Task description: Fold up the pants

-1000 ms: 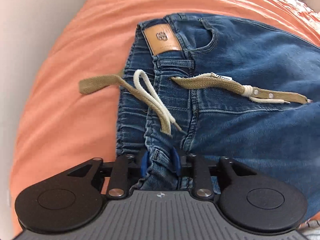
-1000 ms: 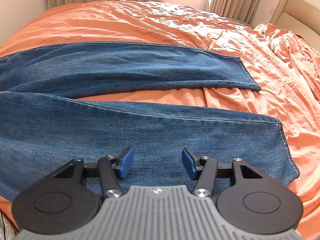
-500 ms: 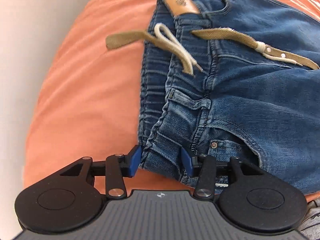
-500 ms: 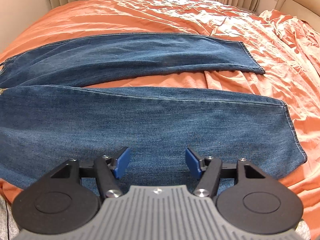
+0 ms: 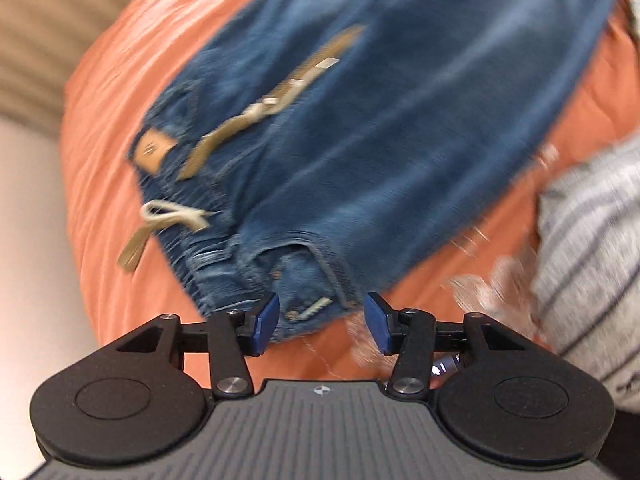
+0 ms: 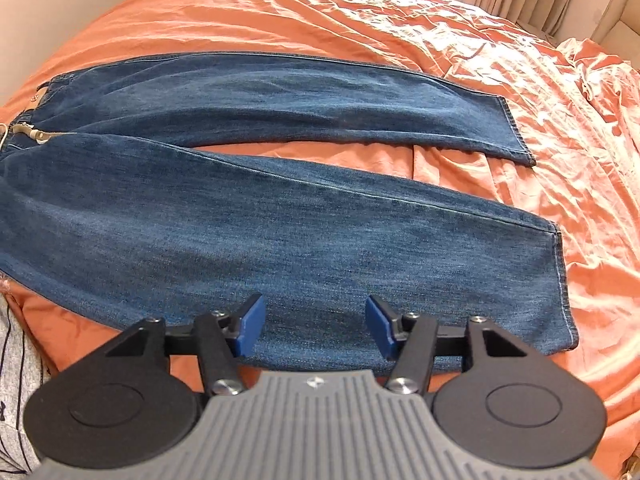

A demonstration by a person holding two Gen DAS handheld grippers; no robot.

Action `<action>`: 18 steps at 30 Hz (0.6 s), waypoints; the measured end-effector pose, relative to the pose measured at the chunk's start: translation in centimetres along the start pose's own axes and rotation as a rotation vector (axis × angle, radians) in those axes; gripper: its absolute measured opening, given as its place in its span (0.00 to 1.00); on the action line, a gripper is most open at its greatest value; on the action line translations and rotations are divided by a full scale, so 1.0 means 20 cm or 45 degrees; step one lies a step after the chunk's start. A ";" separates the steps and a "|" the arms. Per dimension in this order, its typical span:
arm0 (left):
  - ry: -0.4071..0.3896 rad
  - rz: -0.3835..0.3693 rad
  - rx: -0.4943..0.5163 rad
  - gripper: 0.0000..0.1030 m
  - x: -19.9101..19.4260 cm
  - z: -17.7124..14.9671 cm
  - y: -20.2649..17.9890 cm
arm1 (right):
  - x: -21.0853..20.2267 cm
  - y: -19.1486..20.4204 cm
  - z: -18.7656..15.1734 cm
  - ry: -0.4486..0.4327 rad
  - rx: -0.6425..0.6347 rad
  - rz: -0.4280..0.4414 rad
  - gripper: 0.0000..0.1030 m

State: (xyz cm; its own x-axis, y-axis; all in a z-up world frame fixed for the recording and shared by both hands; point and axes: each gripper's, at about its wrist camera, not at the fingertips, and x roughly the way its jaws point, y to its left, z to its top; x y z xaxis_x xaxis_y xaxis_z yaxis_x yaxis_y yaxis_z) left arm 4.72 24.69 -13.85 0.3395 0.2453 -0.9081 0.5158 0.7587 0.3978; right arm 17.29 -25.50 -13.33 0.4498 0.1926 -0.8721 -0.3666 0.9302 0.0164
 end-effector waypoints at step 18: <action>0.083 -0.020 0.203 0.28 0.31 0.14 -0.22 | -0.45 -0.26 0.05 0.120 -0.016 -0.018 0.49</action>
State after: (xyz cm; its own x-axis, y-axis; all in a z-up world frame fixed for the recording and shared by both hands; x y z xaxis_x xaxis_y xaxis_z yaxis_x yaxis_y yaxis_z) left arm 6.69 21.24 -20.79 0.2814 0.2770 -0.9187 0.6407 0.6585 0.3948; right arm 15.99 -31.78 -4.98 0.3769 0.1487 -0.9143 -0.3714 0.9285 -0.0021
